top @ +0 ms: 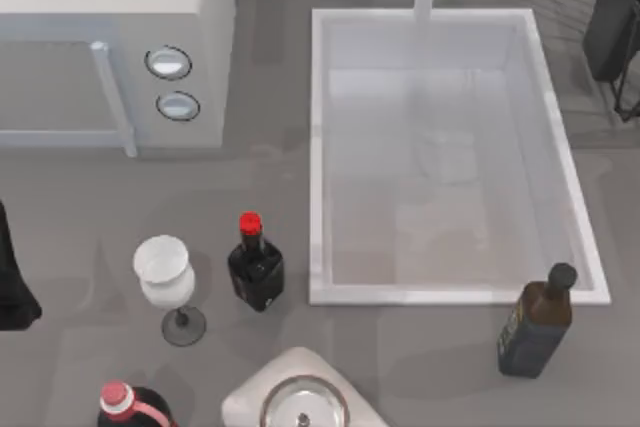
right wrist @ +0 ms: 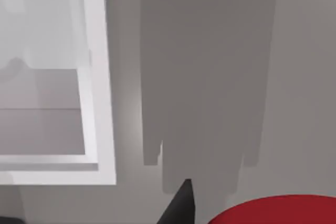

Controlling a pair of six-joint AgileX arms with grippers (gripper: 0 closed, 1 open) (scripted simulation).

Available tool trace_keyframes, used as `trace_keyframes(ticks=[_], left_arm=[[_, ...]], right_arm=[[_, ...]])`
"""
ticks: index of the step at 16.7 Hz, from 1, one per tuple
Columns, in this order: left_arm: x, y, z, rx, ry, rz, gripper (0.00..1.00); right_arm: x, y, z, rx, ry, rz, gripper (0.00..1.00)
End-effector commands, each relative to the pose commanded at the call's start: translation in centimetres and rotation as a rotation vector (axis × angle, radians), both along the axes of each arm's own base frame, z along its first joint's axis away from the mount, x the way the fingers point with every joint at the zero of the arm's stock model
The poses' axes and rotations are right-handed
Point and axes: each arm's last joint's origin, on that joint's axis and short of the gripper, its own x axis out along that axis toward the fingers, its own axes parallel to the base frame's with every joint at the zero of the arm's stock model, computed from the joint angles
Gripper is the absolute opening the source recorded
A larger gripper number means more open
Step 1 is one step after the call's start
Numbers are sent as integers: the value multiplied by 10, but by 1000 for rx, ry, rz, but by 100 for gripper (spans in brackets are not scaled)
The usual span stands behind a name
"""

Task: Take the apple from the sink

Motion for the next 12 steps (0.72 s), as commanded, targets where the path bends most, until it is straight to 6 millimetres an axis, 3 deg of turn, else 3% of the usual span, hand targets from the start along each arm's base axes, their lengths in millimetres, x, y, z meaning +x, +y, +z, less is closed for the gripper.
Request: trace_keyframes(ticks=[3,9,12], left_arm=[[0,0,0,0,0,0,100],[0,0,0,0,0,0,100],[0,0,0,0,0,0,100]], right_arm=[[2,0,-19,0,3,0,0],[2,-1,-93,1,-12,-1,0],[-1,-1,-108,1,-5,-1,0]])
